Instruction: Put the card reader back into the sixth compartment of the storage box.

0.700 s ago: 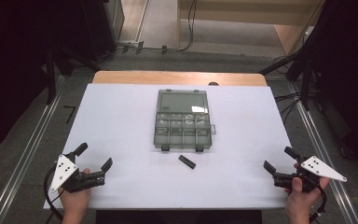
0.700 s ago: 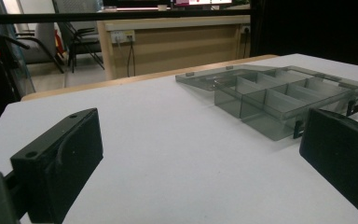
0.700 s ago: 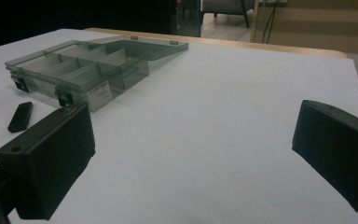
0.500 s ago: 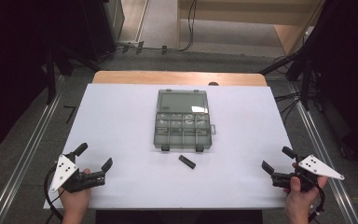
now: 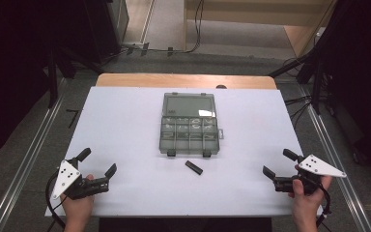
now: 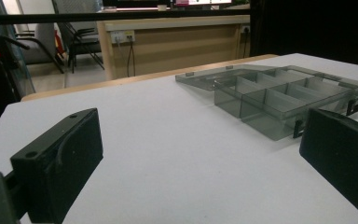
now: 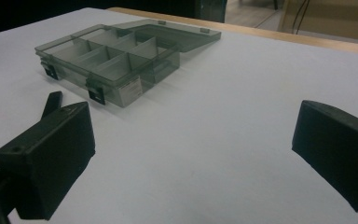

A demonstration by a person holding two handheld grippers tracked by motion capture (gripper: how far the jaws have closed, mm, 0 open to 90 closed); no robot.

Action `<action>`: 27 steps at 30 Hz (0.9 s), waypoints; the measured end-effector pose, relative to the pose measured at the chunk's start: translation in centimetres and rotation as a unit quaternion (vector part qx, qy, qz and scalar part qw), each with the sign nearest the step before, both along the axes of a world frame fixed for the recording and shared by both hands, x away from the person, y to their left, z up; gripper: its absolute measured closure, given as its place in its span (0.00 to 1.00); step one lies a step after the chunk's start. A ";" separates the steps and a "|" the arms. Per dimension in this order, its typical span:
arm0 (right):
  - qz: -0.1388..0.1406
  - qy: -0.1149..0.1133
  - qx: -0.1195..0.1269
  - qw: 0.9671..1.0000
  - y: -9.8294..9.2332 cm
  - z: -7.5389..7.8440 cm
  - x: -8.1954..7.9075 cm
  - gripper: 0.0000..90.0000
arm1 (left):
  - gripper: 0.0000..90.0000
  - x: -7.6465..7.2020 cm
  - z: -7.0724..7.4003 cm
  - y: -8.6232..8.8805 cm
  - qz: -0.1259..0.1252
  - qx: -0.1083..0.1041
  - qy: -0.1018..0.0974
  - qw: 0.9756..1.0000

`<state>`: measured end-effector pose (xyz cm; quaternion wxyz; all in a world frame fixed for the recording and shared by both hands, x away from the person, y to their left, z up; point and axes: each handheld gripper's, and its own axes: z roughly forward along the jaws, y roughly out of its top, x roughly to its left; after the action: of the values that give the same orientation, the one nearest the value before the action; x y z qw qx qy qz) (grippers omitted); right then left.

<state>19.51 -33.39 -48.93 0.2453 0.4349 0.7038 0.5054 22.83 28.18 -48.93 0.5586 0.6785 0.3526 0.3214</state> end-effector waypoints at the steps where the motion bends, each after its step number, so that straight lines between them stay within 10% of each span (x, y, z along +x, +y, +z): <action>1: 0.002 0.001 -0.003 1.000 0.2 0.1 0.2 0.00 | 0.00 0.0 0.0 0.0 0.000 0.000 0.000 1.000; 27: 0.090 0.027 -0.011 0.996 6.6 2.4 3.7 0.00 | 0.00 0.0 0.0 0.0 -0.002 -0.001 0.000 1.000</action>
<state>23.18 -26.77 -46.57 0.1846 0.3810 0.7516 0.5059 22.81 28.22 -48.92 0.5597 0.6785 0.3515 0.3207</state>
